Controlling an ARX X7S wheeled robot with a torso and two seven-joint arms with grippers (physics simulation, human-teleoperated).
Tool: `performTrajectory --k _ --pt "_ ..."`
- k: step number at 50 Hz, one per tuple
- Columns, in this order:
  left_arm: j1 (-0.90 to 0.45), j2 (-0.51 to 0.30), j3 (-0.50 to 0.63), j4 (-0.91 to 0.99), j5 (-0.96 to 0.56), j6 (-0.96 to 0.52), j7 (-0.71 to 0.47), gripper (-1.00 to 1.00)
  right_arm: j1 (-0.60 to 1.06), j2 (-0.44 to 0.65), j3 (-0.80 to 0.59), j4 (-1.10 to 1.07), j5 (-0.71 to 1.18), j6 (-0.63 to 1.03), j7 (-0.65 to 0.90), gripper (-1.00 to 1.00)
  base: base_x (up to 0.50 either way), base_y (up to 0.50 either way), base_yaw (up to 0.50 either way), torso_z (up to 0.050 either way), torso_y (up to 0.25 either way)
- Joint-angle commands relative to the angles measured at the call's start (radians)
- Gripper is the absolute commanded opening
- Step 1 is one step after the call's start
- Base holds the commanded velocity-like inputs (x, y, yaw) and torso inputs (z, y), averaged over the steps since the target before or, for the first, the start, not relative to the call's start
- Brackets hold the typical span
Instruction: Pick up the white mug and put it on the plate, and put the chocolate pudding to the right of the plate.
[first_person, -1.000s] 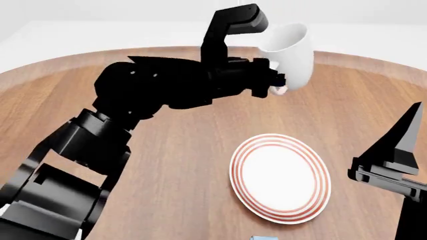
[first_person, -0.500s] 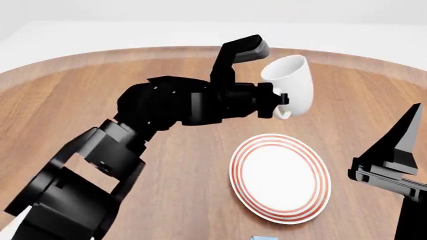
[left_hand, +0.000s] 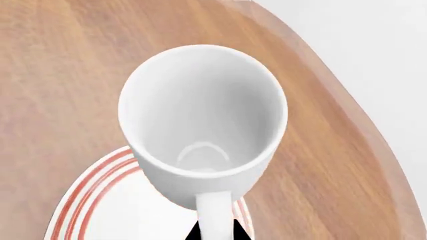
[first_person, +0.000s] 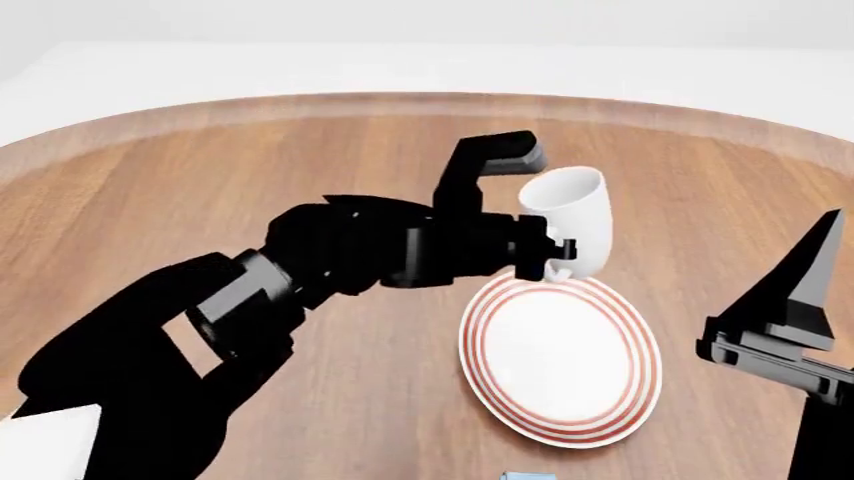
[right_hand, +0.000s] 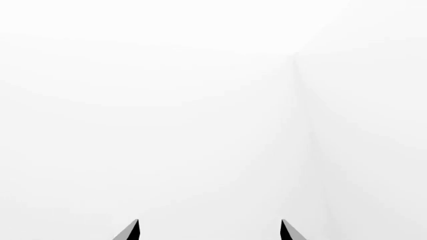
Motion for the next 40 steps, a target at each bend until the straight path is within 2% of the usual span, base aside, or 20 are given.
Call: performTrajectory --k 1,2,8,37,40 --pt "-0.039 0.002 0.226 -0.012 -0.124 0.104 -0.014 -1.0 -0.002 0.001 -0.002 0.007 0.001 -0.005 0.002 1.0 0.0 0.0 0.0 0.0 0.0" --pt "-0.039 0.002 0.269 0.012 -0.068 0.108 -0.042 -1.0 -0.002 0.001 -0.003 0.006 -0.001 -0.005 0.002 1.0 0.0 0.0 0.0 0.0 0.0" --pt "-0.011 0.002 0.269 0.037 0.008 0.095 -0.054 -1.0 -0.002 0.002 -0.004 0.009 0.001 -0.009 0.003 1.0 0.0 0.0 0.0 0.0 0.0" --pt "0.051 0.002 0.251 0.074 0.049 0.151 -0.048 -1.0 -0.009 0.006 -0.01 0.025 0.006 -0.027 0.005 1.0 0.0 0.0 0.0 0.0 0.0" --pt "0.062 0.002 0.261 0.081 0.093 0.122 -0.064 -1.0 -0.009 0.006 -0.009 0.027 0.01 -0.027 0.006 1.0 0.0 0.0 0.0 0.0 0.003"
